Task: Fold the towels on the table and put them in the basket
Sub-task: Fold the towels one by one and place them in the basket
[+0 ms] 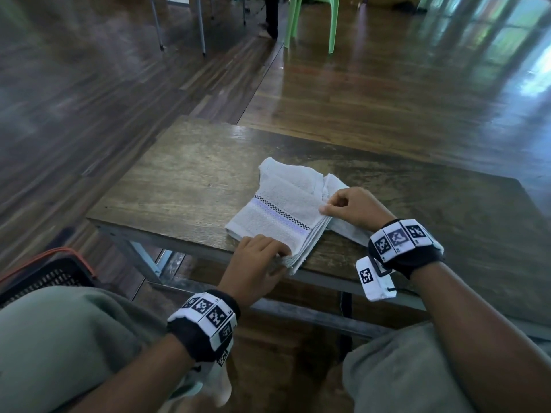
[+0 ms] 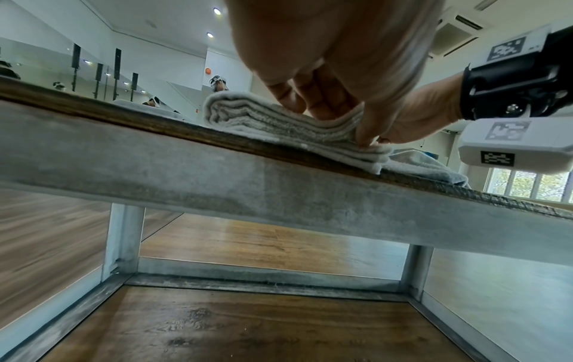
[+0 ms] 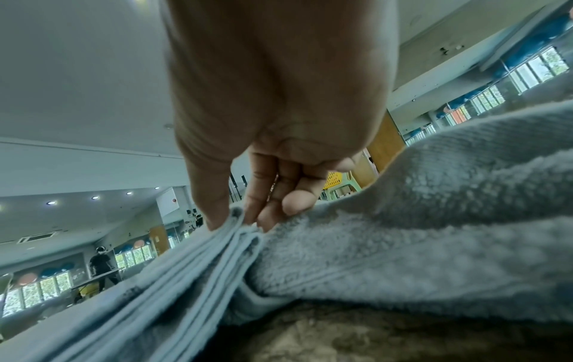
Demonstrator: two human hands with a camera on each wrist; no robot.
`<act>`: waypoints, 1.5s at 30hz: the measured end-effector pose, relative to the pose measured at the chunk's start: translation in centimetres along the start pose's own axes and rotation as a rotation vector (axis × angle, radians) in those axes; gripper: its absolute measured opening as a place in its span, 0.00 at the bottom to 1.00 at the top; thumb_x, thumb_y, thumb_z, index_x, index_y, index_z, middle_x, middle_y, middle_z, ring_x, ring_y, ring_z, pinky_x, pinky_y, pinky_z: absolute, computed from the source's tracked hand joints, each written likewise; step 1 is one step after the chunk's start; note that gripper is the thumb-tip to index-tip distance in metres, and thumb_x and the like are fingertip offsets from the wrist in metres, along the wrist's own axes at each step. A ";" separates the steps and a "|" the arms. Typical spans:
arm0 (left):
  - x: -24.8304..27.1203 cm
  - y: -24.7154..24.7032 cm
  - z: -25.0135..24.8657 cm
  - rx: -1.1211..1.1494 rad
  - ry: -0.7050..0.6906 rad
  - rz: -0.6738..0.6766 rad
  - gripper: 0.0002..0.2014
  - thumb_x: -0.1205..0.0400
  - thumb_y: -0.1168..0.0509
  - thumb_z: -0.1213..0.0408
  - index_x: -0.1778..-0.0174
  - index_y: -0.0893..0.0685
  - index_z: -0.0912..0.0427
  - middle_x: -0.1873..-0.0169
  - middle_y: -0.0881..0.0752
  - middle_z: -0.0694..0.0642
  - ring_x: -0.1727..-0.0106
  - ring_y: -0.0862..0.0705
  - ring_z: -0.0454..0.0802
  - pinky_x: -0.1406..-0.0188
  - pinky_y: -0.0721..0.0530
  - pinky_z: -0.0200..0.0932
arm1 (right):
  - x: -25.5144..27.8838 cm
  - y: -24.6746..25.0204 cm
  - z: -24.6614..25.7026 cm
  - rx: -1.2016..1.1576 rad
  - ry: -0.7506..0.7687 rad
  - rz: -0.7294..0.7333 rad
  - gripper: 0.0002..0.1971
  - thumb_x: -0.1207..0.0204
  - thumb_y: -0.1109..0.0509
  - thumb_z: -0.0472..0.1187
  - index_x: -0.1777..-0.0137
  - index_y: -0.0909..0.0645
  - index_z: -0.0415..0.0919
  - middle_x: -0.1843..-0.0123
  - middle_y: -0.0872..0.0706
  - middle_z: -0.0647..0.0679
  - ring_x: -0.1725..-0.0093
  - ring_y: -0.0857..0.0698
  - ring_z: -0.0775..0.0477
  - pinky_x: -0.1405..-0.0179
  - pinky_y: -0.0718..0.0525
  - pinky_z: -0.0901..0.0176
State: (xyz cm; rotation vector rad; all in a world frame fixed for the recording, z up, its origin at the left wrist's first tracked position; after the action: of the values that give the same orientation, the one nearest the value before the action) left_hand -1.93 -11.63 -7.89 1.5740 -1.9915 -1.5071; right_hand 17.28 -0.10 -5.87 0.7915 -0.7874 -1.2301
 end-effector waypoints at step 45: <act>-13.6 11.8 -6.1 0.135 -0.061 0.291 0.11 0.25 0.28 0.55 0.51 0.13 0.55 0.56 0.12 0.46 0.56 0.17 0.38 0.58 0.31 0.15 | 8.2 9.6 8.1 -0.135 0.236 -0.144 0.26 0.37 0.23 0.59 0.39 0.24 0.59 0.43 0.18 0.60 0.40 0.21 0.57 0.32 0.26 0.50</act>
State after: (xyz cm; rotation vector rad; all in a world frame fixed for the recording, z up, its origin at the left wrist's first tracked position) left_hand 0.53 -5.11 9.78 1.2254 -2.2809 -1.3483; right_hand 16.37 -7.44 7.22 0.8749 -0.4577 -1.2753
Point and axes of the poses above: each hand's wrist, its own x-axis away from the middle knuckle, its own y-axis out of the back of the hand, z = x × y, the point moved 8 cm from there along -x, towards the middle knuckle
